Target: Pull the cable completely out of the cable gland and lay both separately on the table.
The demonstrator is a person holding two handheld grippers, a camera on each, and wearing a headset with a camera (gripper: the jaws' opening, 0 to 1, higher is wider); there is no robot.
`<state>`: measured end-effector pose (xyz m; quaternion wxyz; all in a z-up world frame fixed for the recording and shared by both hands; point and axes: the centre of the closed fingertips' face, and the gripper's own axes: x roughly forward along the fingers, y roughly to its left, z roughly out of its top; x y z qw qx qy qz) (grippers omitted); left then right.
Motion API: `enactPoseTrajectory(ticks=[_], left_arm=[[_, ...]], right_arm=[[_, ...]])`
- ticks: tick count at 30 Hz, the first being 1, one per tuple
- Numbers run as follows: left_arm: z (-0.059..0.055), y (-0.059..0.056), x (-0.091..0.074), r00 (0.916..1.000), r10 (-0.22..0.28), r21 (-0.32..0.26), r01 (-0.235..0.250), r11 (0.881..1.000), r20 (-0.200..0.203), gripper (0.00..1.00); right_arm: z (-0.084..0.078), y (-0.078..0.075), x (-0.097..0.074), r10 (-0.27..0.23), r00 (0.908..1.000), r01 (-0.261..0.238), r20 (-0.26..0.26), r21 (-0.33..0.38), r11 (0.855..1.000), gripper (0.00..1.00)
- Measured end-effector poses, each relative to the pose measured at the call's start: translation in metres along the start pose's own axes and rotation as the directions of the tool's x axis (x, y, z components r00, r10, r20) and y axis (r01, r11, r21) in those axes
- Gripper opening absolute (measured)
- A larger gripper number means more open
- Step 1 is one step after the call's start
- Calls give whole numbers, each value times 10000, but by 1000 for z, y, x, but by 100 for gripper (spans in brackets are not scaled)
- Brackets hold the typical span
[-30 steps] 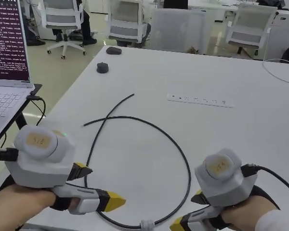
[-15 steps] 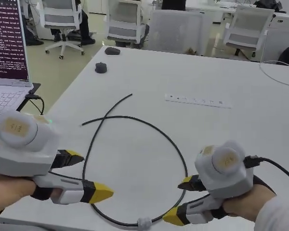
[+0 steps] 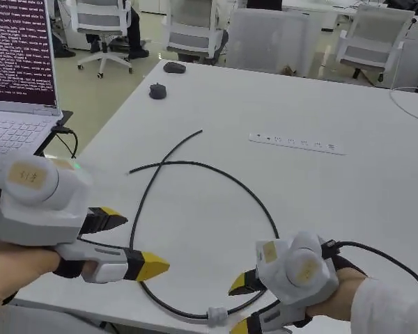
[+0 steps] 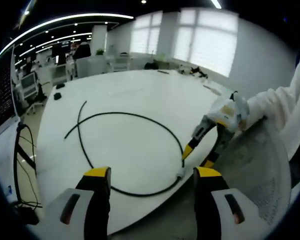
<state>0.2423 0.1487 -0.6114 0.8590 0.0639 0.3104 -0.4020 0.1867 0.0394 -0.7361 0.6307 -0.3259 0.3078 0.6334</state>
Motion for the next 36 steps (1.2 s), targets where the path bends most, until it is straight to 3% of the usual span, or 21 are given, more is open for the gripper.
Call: enactPoseTrajectory(ticks=[6,10,13,17,21,25,27,29,32,36], left_arm=[[1,2,0,9999,132,84,-133,9999,74,67],[1,1,0,9999,144,213,-145,9997,67,66],[1,1,0,9999,139,246,-141,9996,83,66],[1,1,0,9999,129,274,-131,9995,78,66],[1,0,1,9999,115,352,-115,9993,22,66],[1,0,1,10000,65,395,-67,9992,48,65],[1,-1,1,10000,33,418,-34,9991,28,65],[1,-2,2,10000,-13,479,12,9989,8,64],[1,-5,3,9999,-151,592,150,9981,7,62],[2,-8,3,9996,-293,678,291,9973,22,61]], right_arm=[[-11,-14,13,-133,9992,125,-381,-221,9997,26],[-8,-18,16,-183,9997,177,-170,-371,9992,19],[-7,-15,19,16,10000,-19,-63,-458,9989,18],[-12,-14,25,78,9995,-103,-317,-791,9968,13],[-12,-15,24,228,9997,-229,-51,-296,9993,12],[-12,-15,23,201,9997,-202,-142,-57,9998,12],[-8,-14,20,212,9998,-214,70,313,9993,12],[-7,-16,15,79,10000,-74,-42,1025,9947,12],[5,-18,5,-113,9987,72,488,840,9964,12],[18,-24,-15,-553,9944,424,898,1401,9892,11]])
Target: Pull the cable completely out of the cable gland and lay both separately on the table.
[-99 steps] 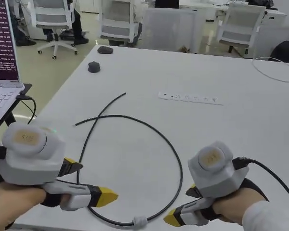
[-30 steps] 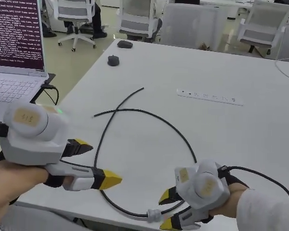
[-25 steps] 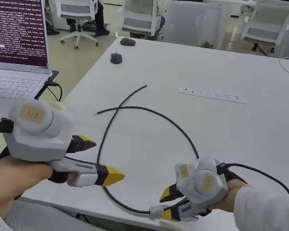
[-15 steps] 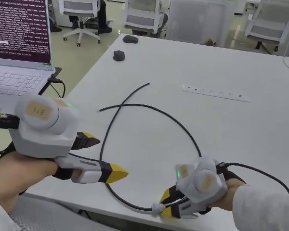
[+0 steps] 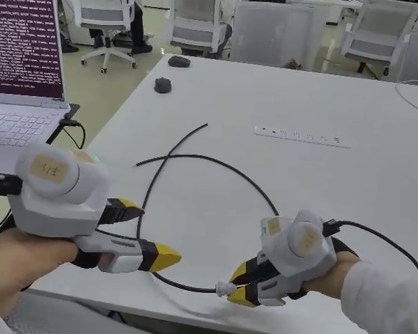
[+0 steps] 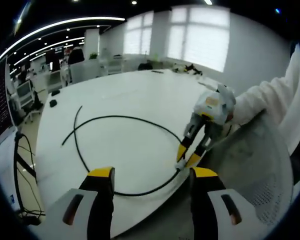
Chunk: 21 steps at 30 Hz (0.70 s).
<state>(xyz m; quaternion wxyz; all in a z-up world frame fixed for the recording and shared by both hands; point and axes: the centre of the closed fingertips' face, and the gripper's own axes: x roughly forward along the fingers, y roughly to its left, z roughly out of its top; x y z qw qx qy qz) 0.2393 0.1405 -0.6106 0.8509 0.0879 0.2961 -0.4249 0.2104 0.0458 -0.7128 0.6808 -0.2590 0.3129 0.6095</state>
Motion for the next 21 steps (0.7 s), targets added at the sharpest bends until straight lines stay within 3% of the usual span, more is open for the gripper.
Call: enactPoseTrajectory(ticks=[4,6,11,12,13,15,16,21], left_arm=[[3,-10,8,9983,-588,148,587,9982,55,60],[5,-21,12,9925,-1211,-189,1214,9924,180,59],[8,-33,18,9849,-1728,357,1724,9844,81,54],[4,-37,21,9799,-1979,434,1989,9790,-263,52],[4,-39,23,9782,-2058,435,2068,9774,-279,51],[11,-47,27,9693,-2459,190,2459,9691,-34,52],[18,-55,28,9587,-2837,33,2837,9589,211,52],[35,-66,36,9379,-3380,117,3382,9410,783,42]], right_arm=[[13,-4,-16,-393,9984,388,407,140,9991,11],[18,-6,-25,-605,9965,593,585,217,9980,11],[30,-6,-46,-1076,9896,1076,956,58,9942,11],[33,-5,-51,-1182,9872,1187,1075,15,9929,11],[35,-5,-54,-1234,9855,1242,1163,7,9923,11],[40,-2,-61,-1367,9815,1385,1339,-45,9904,11],[43,0,-66,-1459,9794,1492,1393,-135,9887,11],[54,5,-84,-1866,9674,1949,1710,-328,9803,11]])
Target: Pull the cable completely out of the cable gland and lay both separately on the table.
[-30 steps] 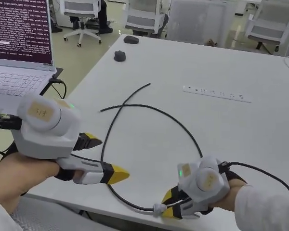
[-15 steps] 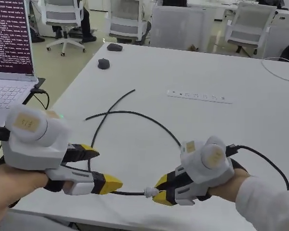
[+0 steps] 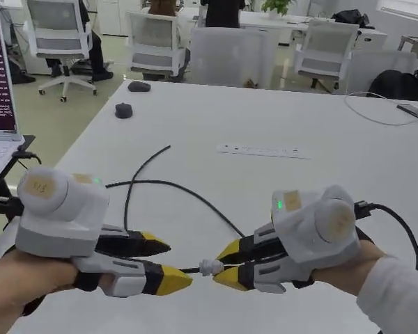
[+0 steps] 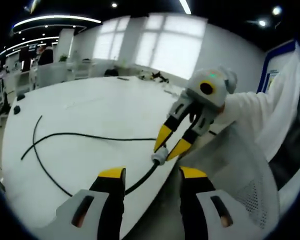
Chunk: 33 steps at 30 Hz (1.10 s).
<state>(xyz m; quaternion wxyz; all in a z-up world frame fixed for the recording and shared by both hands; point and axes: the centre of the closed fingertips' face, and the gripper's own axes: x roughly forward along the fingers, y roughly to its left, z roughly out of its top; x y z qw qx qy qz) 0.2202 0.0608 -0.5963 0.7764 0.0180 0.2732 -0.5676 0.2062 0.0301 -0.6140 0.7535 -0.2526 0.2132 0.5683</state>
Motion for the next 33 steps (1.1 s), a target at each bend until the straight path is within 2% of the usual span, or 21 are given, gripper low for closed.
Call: enactPoseTrajectory(ticks=[3,8,11,14,16,19,20,28,31,33], left_arm=[[9,-4,5,9979,-333,-183,343,9992,548,40],[16,-16,9,9910,-928,-107,942,9955,960,37],[28,-25,7,9765,-1406,-113,1444,9895,1635,35],[36,-31,4,9646,-1727,11,1760,9844,1994,32],[42,-36,2,9534,-2016,153,2034,9790,2244,29],[43,-41,1,9454,-2260,-32,2333,9724,2348,27],[43,-41,1,9450,-2277,-15,2346,9721,2349,26],[48,-53,-1,9303,-2713,449,2686,9622,2469,17],[49,-53,-2,9296,-2689,646,2611,9631,2522,16],[53,-52,-5,9237,-2721,531,2678,9620,2698,16]], right_arm=[[9,-1,-9,-274,9993,274,262,7,9996,11],[25,0,-23,-533,9958,550,750,-219,9982,11],[34,4,-33,-562,9933,596,1007,-313,9977,11],[40,7,-38,-568,9915,633,1172,-524,9966,11],[44,8,-40,-601,9901,698,1272,-729,9949,11],[47,9,-42,-617,9884,744,1389,-876,9934,11],[48,9,-42,-608,9880,745,1418,-935,9928,11],[51,10,-45,-561,9868,747,1518,-1193,9900,11],[53,10,-45,-562,9867,766,1527,-1311,9884,11],[57,8,-46,-571,9832,796,1732,-1260,9888,11]])
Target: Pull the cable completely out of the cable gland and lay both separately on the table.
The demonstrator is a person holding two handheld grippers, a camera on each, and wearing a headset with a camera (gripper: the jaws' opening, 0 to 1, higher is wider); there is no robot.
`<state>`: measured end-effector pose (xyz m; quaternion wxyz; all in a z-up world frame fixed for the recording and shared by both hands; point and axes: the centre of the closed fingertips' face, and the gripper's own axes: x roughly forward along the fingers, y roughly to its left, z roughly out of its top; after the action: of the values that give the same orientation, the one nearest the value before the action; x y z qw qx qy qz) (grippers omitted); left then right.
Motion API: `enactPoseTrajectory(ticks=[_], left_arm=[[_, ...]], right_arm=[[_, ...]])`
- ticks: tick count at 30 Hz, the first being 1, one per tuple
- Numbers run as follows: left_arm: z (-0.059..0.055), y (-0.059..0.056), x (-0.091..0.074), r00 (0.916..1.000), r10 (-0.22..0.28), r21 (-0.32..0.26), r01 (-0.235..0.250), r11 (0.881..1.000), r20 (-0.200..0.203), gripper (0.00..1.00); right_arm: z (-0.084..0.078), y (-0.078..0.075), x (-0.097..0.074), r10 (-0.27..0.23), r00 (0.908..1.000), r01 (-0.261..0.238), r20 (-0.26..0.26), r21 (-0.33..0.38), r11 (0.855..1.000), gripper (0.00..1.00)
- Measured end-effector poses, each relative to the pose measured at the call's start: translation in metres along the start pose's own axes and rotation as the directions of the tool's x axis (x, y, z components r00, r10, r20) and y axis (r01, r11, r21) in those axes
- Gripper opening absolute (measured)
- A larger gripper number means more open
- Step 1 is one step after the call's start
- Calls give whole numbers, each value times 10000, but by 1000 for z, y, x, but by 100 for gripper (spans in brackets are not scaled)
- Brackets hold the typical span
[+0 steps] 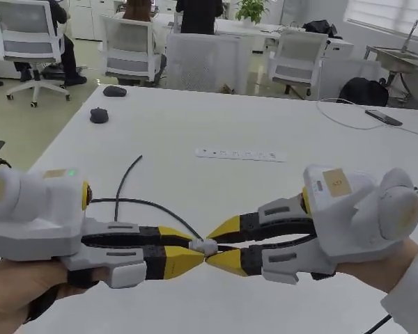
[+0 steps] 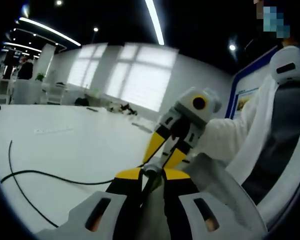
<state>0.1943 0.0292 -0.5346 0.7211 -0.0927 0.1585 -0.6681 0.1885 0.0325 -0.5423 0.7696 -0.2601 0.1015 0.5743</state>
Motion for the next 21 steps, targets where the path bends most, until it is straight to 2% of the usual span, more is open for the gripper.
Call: enactPoseTrajectory(ticks=[3,6,8,9,11,16,19,21], left_arm=[[5,-1,-1,9998,-58,-213,63,9998,208,16],[6,-2,-3,9997,-155,-381,162,9991,185,16],[10,-2,-4,9992,-229,-543,247,9982,340,16],[12,-3,-4,9984,-245,-525,272,9983,513,16],[15,-3,-3,9969,-246,-534,287,9982,748,16],[17,-5,-3,9958,-351,-342,381,9987,846,16],[21,-9,-3,9949,-469,152,457,9988,896,16],[24,-12,-5,9932,-644,-72,654,9978,973,16]], right_arm=[[5,-2,-1,1,9996,-4,272,92,10000,11],[7,-1,0,95,9996,-92,266,-113,9999,11],[11,-3,-1,61,9985,-51,537,-177,9998,11],[13,-4,-3,11,9971,-9,757,-23,10000,11],[14,-6,-4,-55,9963,61,857,-64,10000,11],[17,-5,-7,-65,9936,108,1125,-375,9992,11],[20,-4,-9,-82,9890,145,1474,-420,9990,11],[25,-4,-11,-27,9838,92,1790,-354,9993,11]])
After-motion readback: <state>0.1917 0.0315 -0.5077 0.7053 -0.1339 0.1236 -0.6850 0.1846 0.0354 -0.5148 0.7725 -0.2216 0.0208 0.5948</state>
